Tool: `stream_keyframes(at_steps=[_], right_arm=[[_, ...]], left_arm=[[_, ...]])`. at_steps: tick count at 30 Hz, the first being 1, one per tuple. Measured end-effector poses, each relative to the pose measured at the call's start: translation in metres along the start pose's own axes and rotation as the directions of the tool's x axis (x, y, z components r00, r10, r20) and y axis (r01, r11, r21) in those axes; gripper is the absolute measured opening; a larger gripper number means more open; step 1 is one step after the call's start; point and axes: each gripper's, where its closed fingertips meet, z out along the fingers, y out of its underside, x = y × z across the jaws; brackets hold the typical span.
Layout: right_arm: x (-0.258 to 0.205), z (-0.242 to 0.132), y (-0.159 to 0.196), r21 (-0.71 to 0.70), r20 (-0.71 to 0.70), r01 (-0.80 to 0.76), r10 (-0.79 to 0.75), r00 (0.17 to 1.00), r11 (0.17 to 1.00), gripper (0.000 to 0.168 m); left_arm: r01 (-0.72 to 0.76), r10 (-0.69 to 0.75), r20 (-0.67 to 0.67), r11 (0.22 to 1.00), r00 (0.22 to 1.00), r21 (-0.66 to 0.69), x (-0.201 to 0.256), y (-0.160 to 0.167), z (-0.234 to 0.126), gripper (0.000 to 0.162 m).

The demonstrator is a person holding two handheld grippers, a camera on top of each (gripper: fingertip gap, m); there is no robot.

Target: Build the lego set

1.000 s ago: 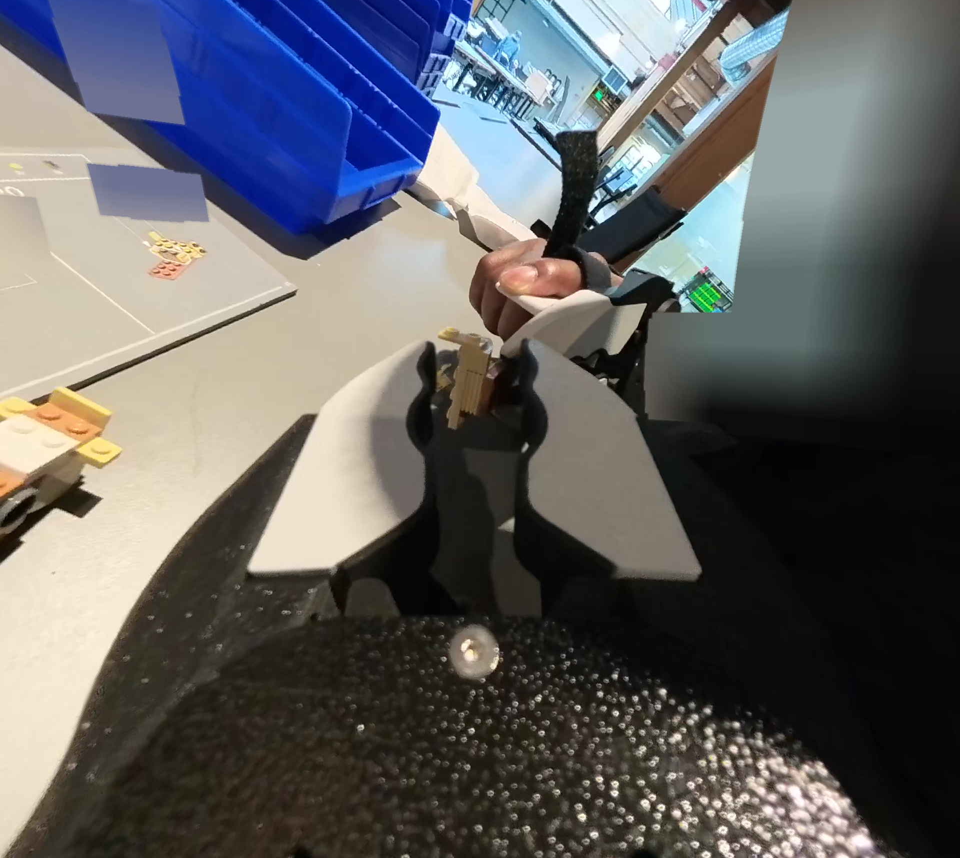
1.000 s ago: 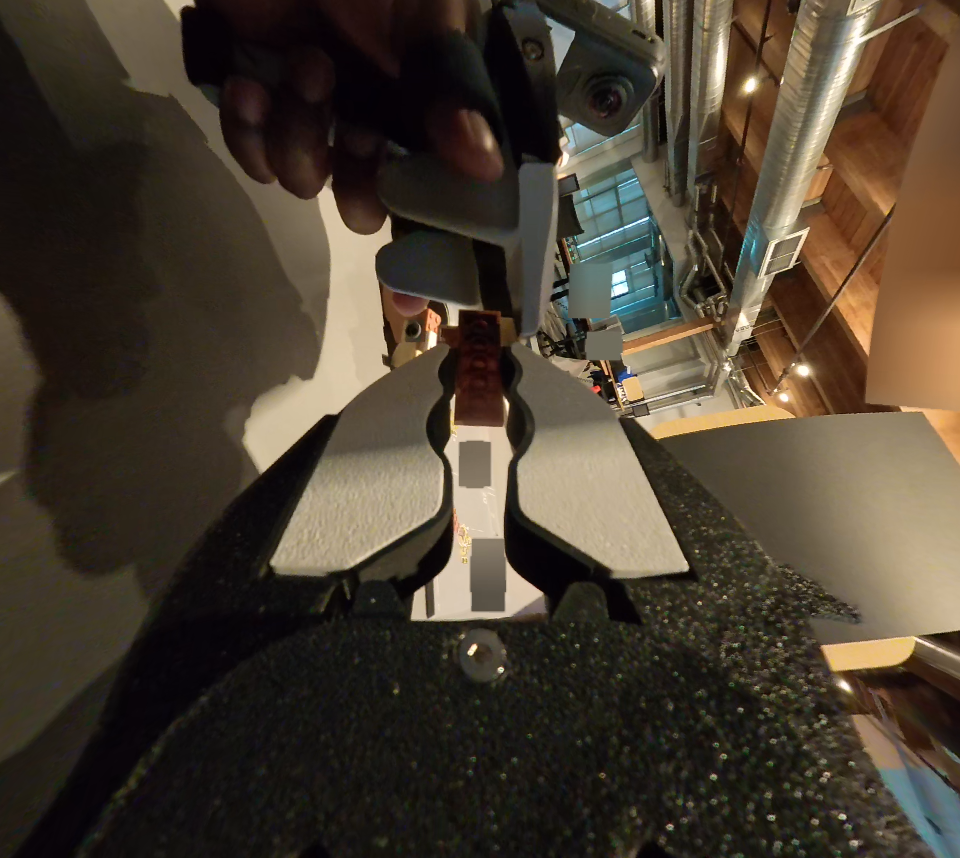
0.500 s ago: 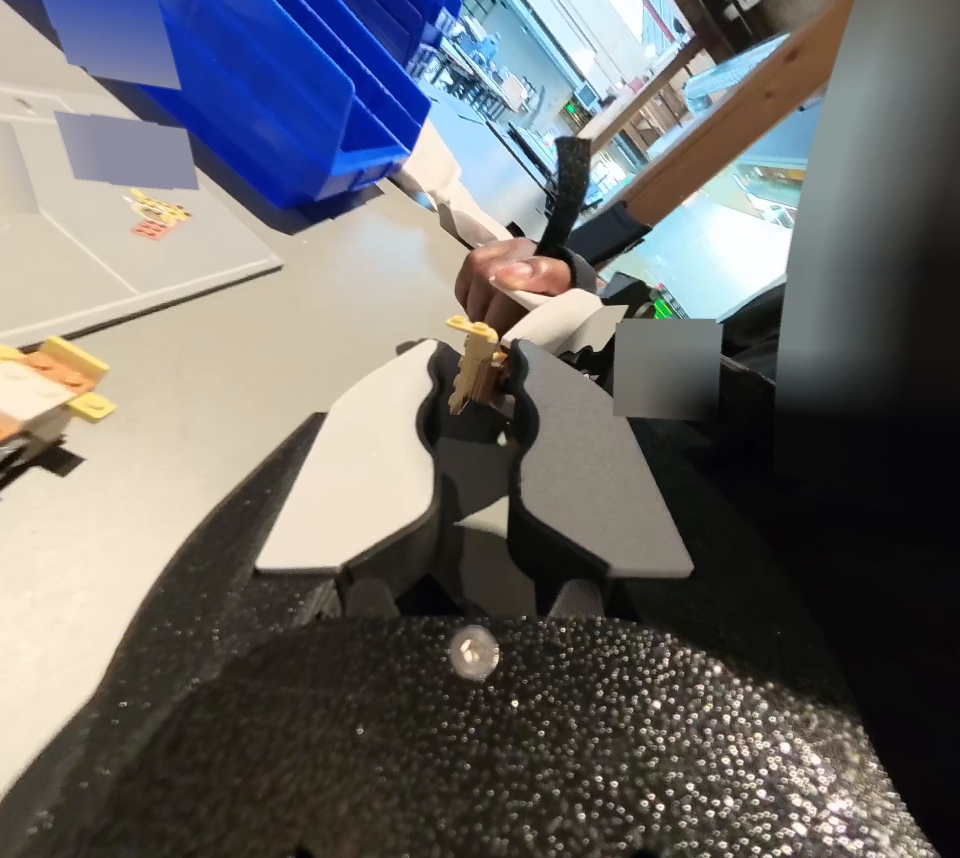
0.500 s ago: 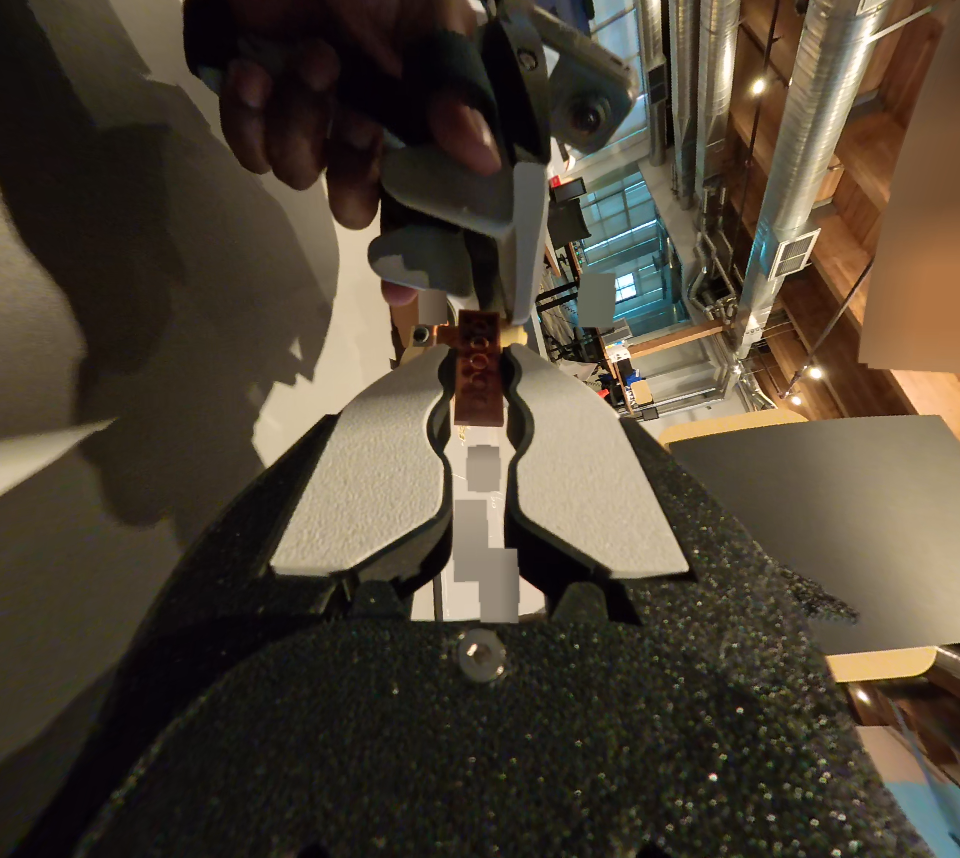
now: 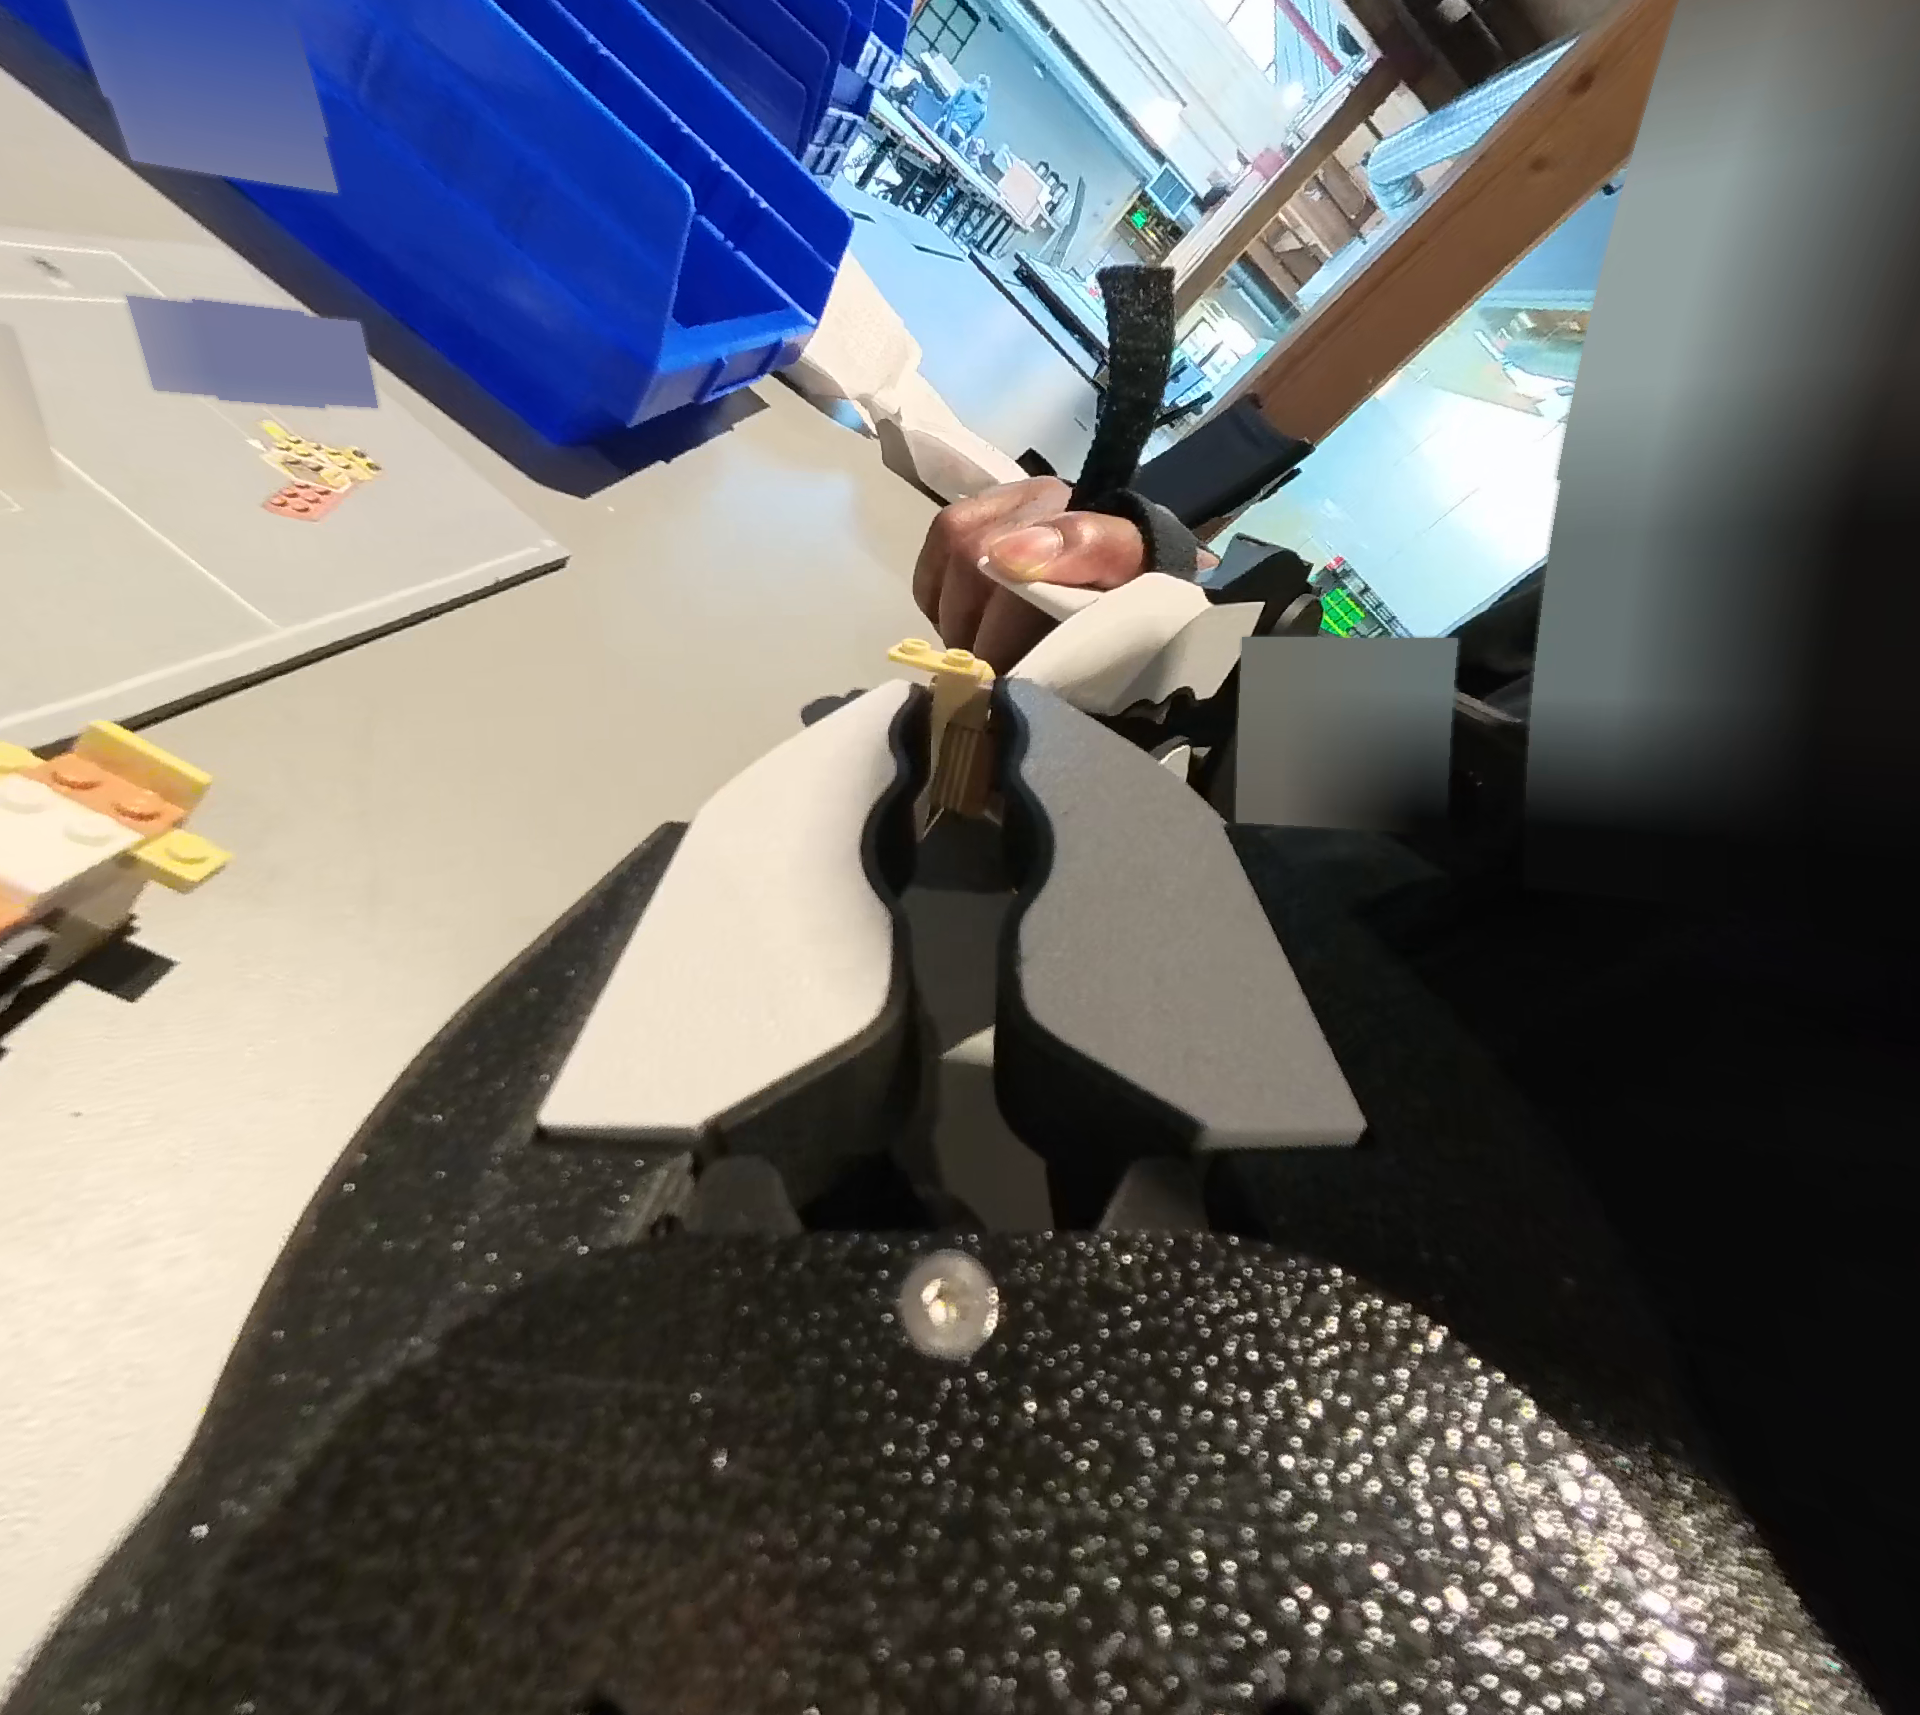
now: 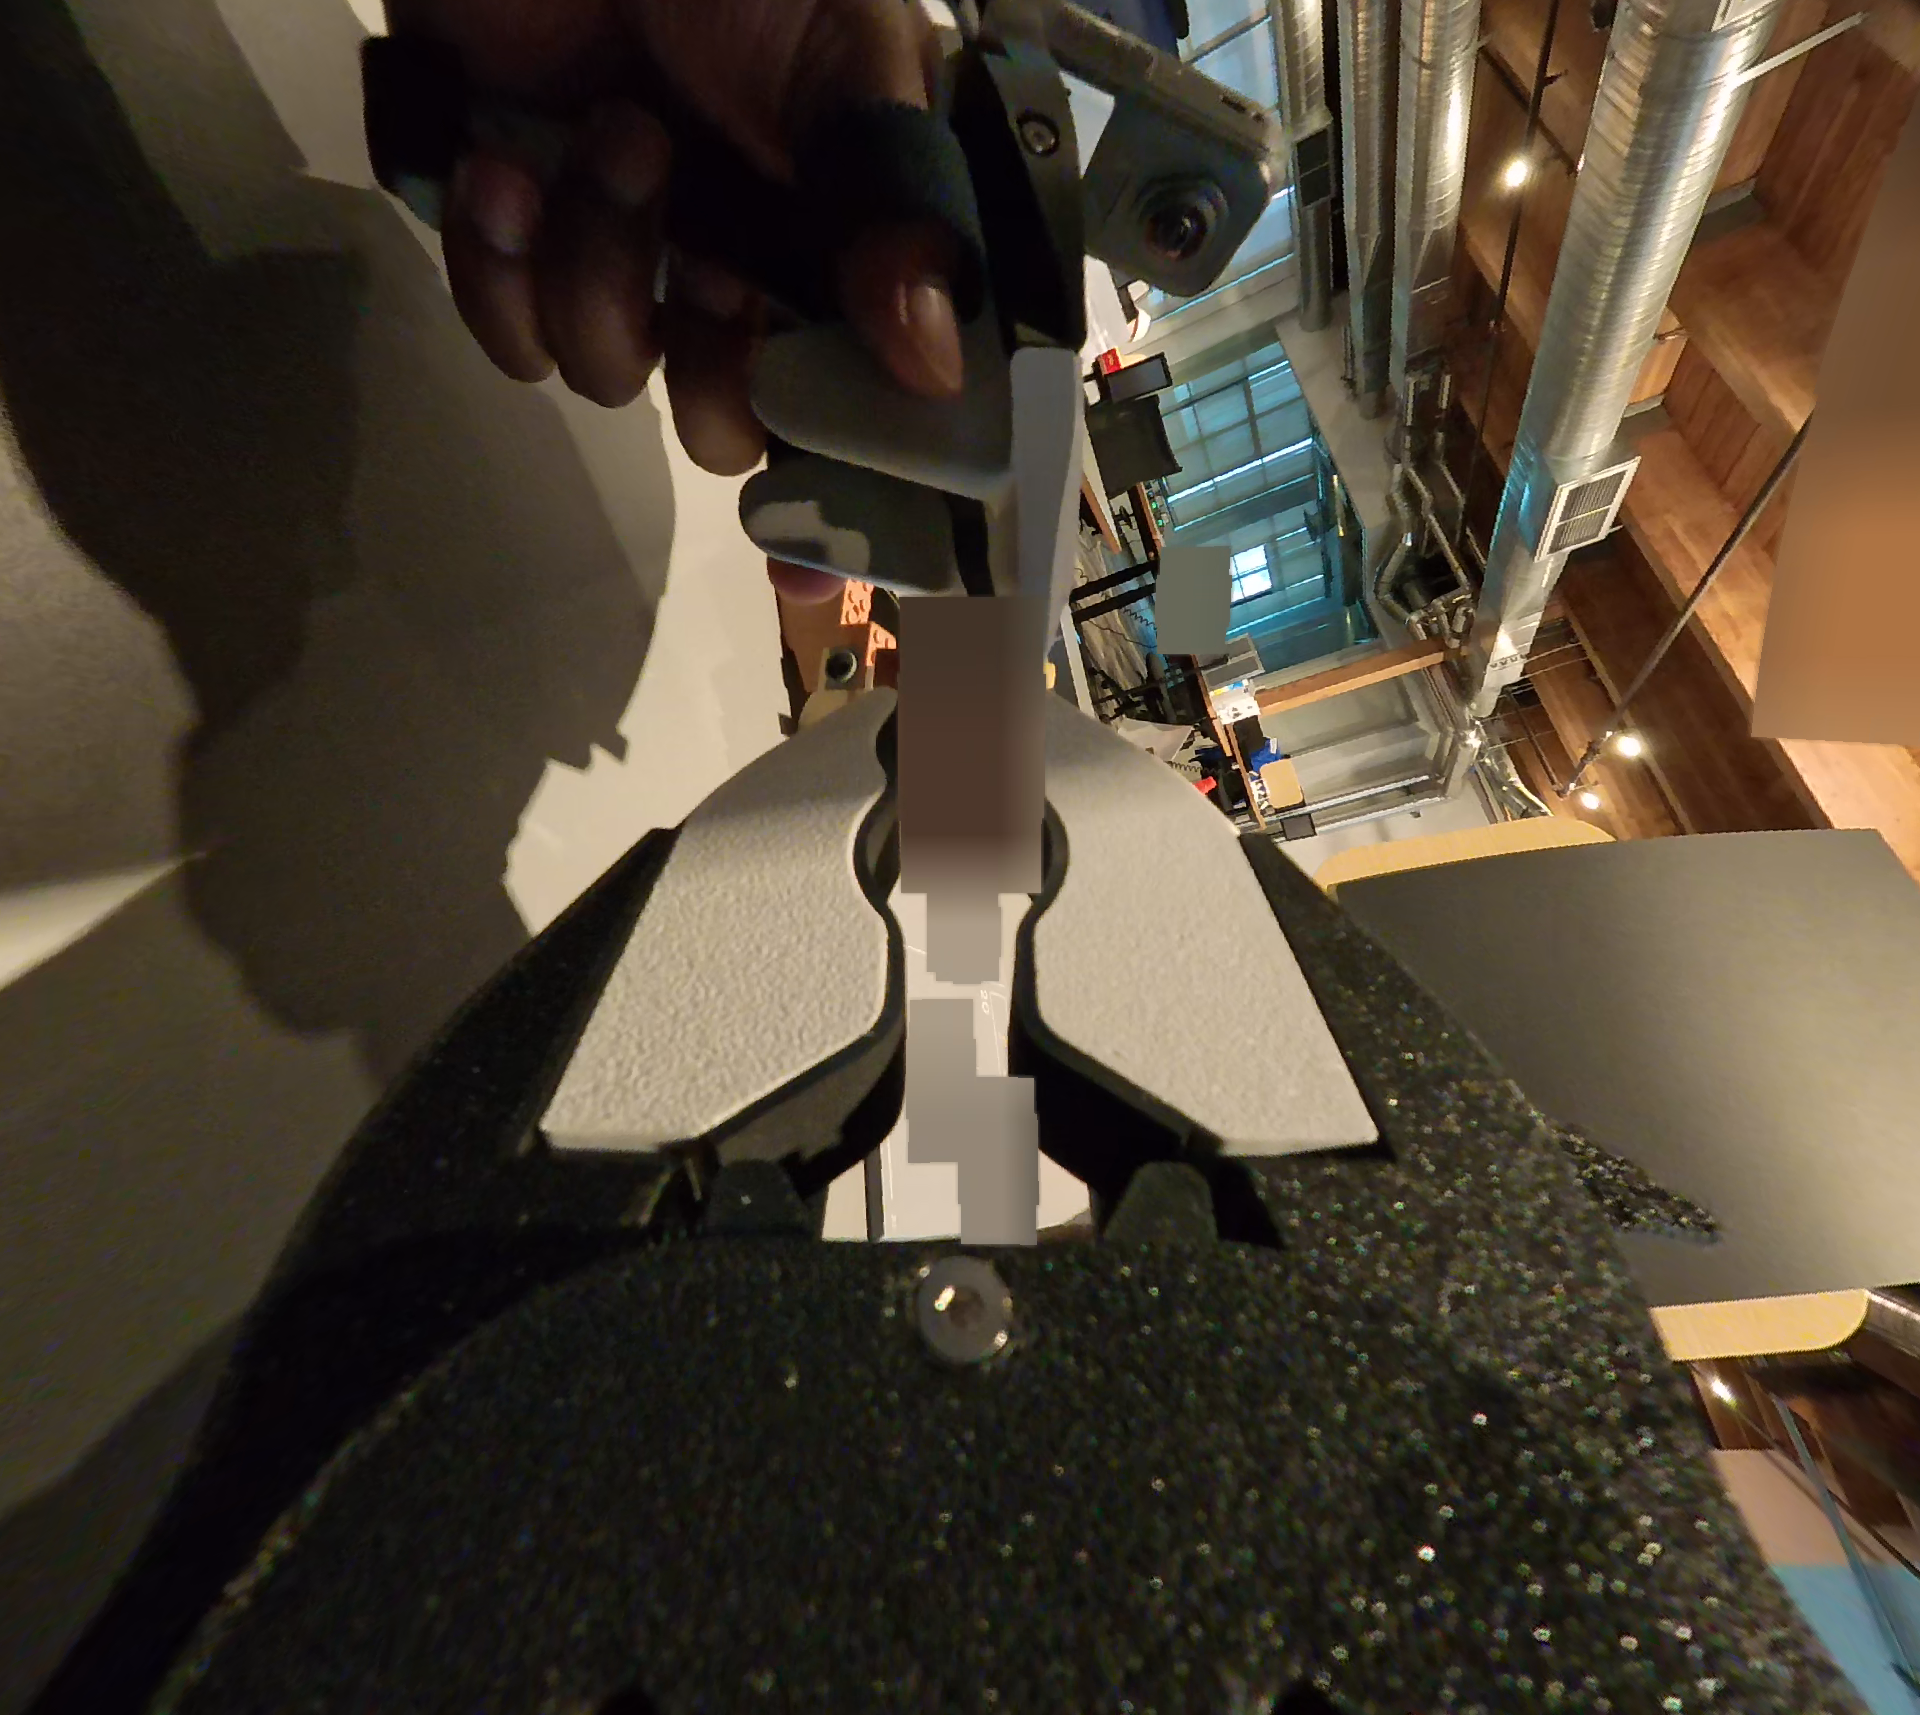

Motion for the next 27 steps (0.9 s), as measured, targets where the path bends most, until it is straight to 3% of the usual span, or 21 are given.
stream_keyframes(at_steps=[7, 10, 17, 20, 23, 27], right_arm=[[0.001, -0.001, 0.0, 0.001, 0.004, -0.028, 0.028, 1.0, 1.0, 0.017], [0.003, -0.002, -0.001, 0.012, 0.012, -0.083, 0.083, 0.996, 0.996, 0.016], [0.015, -0.006, -0.009, 0.099, 0.11, -0.416, 0.405, 0.908, 0.904, 0.017], [0.018, -0.01, -0.02, 0.149, 0.246, -0.616, 0.574, 0.781, 0.774, 0.016], [0.027, -0.016, -0.032, 0.167, 0.403, -0.808, 0.708, 0.579, 0.565, 0.016], [0.042, -0.023, -0.041, 0.148, 0.546, -0.948, 0.776, 0.315, 0.28, 0.016]], left_arm=[[0.005, -0.005, 0.002, 1.0, 1.0, 0.006, 0.0, -0.002, 0.0, 0.011], [0.029, -0.029, -0.017, 1.0, 0.999, 0.006, 0.004, -0.003, -0.004, 0.04], [-0.19, 0.189, 0.018, 0.976, 0.982, 0.109, 0.018, -0.017, -0.024, 0.051], [-0.394, 0.391, 0.052, 0.91, 0.919, 0.128, 0.027, -0.019, -0.031, 0.053], [-0.611, 0.598, 0.131, 0.784, 0.79, 0.106, 0.028, -0.019, -0.037, 0.056], [-0.77, 0.755, 0.155, 0.631, 0.638, 0.094, 0.037, -0.017, -0.039, 0.056]])
